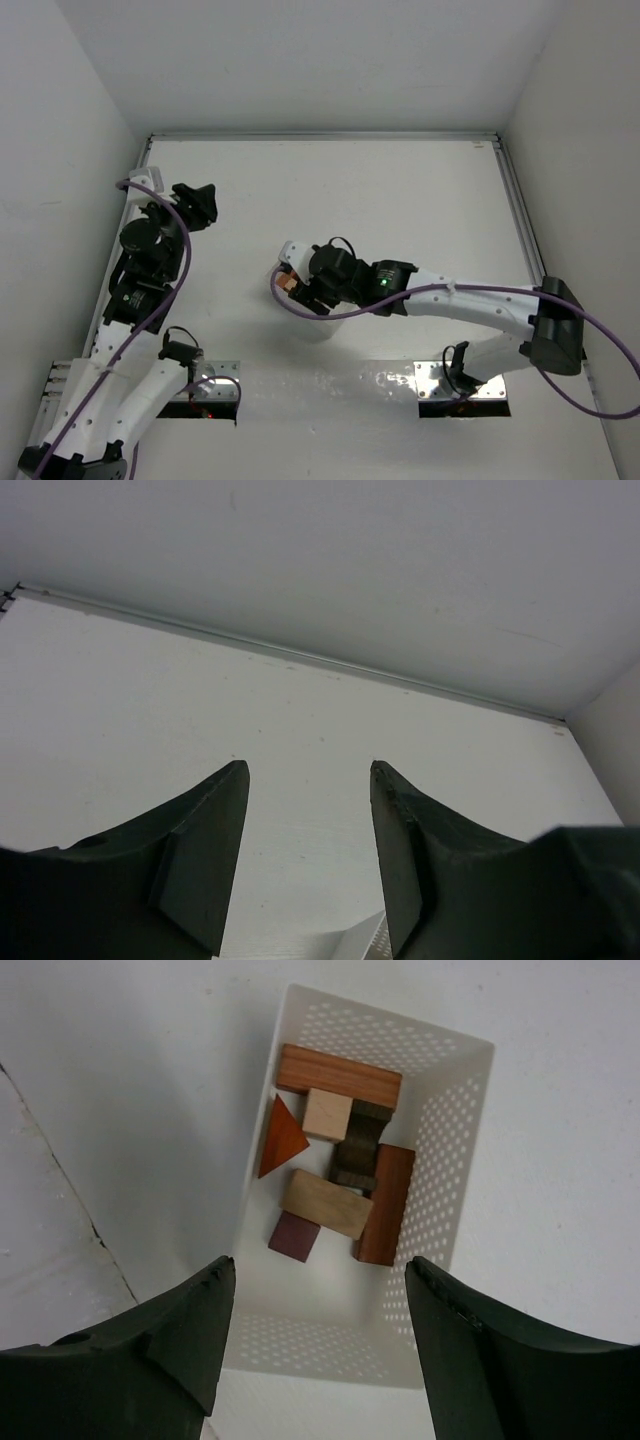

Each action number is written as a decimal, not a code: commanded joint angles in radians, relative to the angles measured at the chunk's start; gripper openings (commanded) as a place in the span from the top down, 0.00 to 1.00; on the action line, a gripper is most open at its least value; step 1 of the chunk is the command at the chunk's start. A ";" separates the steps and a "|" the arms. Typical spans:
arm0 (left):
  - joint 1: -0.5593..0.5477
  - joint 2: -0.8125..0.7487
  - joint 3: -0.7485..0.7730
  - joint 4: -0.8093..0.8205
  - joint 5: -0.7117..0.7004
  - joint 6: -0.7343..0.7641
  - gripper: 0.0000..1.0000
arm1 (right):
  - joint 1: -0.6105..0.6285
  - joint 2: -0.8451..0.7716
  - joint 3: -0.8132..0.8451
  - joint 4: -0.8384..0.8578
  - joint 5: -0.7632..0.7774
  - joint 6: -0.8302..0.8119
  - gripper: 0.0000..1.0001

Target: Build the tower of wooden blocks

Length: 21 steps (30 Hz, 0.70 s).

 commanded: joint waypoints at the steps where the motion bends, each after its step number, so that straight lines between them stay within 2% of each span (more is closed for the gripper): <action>1: 0.009 -0.026 0.032 0.003 -0.058 0.001 0.51 | 0.039 0.073 0.054 0.021 0.004 0.005 0.32; 10: 0.009 -0.018 0.023 0.012 -0.037 0.006 0.51 | 0.041 0.205 0.038 0.096 -0.039 0.072 0.35; 21: 0.011 -0.001 0.021 0.031 -0.018 0.006 0.51 | 0.042 0.288 -0.004 0.159 0.019 0.119 0.44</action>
